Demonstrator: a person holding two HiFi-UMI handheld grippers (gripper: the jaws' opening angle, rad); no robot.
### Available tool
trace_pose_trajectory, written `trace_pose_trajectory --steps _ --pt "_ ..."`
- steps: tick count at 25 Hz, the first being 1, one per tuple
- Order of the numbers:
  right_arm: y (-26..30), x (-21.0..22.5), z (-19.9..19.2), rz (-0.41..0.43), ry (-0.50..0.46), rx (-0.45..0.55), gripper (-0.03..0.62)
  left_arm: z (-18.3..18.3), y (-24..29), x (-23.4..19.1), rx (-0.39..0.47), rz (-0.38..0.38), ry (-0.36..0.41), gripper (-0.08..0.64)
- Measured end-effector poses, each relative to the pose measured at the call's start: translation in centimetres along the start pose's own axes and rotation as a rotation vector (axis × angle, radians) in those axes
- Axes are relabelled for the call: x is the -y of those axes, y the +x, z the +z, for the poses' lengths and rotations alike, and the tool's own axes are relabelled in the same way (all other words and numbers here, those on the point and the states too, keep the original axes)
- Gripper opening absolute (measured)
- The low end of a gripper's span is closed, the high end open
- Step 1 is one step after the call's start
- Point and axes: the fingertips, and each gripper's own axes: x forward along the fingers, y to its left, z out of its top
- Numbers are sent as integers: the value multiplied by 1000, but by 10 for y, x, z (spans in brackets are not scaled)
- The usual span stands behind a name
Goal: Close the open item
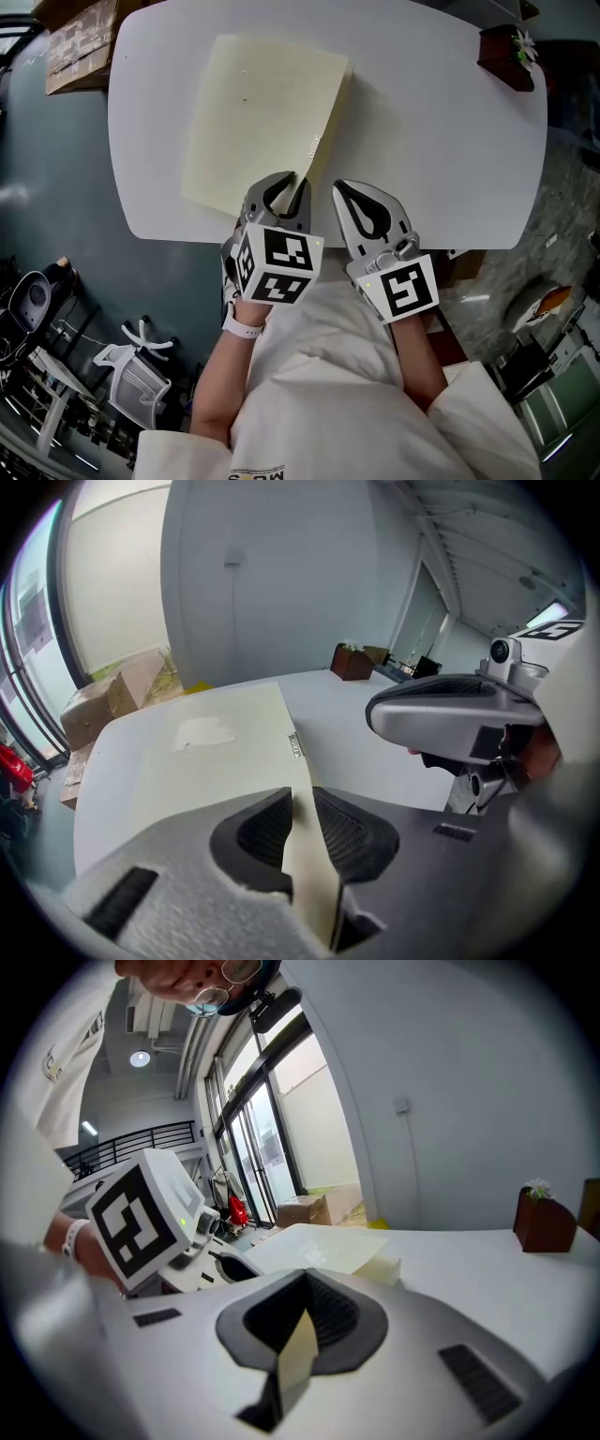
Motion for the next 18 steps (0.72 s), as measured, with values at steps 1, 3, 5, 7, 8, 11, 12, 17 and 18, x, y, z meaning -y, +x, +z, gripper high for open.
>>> trace_pose_trajectory --steps 1,3,5,7,8,11,12,17,18 --pt "0 1 -1 -2 4 -2 15 -2 2 0 -7 -4 2 69" --pt "1 7 -7 -7 10 -9 15 -5 12 2 -23 -14 1 72" --pt "2 14 -12 -11 24 -13 15 -8 23 5 -37 -28 -9 72" --pt "3 18 -17 -15 33 -18 15 -11 32 7 -47 -44 -24 75" --pt "4 19 -20 -17 34 -21 15 -14 35 7 -52 -49 -30 75" --pt "5 22 -25 -24 48 -25 15 -18 42 5 -69 -55 -33 77" --pt "4 23 -26 -27 54 -24 15 -19 43 5 -76 -55 -29 77" --pt "2 32 -34 -38 89 -24 15 -24 52 8 -162 -97 18 77" --pt "2 33 -35 -39 96 -22 15 -25 54 9 -190 -117 30 77"
